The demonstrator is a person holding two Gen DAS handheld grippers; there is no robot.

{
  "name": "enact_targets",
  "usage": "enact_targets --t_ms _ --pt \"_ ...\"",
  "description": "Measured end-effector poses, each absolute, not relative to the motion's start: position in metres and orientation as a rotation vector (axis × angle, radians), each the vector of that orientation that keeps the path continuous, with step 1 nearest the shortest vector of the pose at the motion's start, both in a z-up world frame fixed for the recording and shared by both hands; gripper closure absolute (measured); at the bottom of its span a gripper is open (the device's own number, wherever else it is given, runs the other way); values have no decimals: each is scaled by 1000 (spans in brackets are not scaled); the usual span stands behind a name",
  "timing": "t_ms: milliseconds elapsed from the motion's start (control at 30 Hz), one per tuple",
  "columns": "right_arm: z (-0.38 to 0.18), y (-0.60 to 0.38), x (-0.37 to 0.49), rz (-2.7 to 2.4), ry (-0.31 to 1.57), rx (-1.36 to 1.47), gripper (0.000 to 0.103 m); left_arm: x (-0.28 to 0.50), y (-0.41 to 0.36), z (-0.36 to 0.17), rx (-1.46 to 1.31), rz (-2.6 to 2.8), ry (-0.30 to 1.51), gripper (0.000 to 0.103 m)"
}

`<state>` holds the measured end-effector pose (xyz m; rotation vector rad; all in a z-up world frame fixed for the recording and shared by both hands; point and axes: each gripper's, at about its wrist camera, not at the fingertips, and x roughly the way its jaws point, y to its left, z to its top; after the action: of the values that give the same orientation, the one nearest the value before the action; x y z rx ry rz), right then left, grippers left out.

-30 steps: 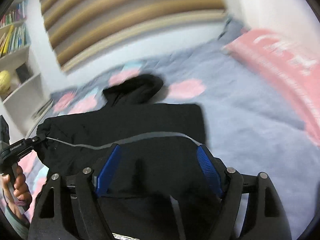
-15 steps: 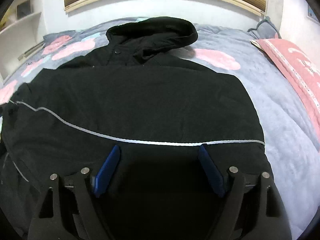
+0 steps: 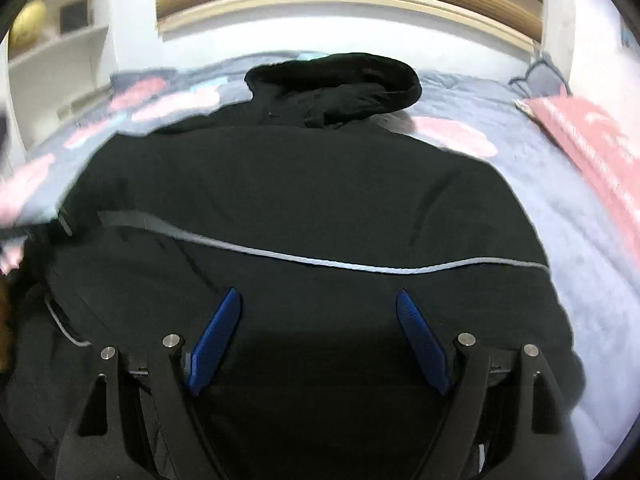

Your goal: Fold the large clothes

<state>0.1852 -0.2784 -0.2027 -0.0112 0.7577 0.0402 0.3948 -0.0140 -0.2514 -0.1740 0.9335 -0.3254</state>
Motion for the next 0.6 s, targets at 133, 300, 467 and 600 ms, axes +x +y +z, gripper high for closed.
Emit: enact_targets --t_ms 133,300,467,600 --pt "-207 -273 185 27 752 -43 19 398 -4 -257 -258 -331 920 67" --pt "-208 -276 185 31 756 -26 19 389 -15 -258 -156 -298 866 67" --pt "-209 -275 190 27 754 -23 19 387 -13 -258 -171 -311 842 67" --pt "-204 -274 185 20 753 -24 19 381 -16 -252 -147 -308 829 66"
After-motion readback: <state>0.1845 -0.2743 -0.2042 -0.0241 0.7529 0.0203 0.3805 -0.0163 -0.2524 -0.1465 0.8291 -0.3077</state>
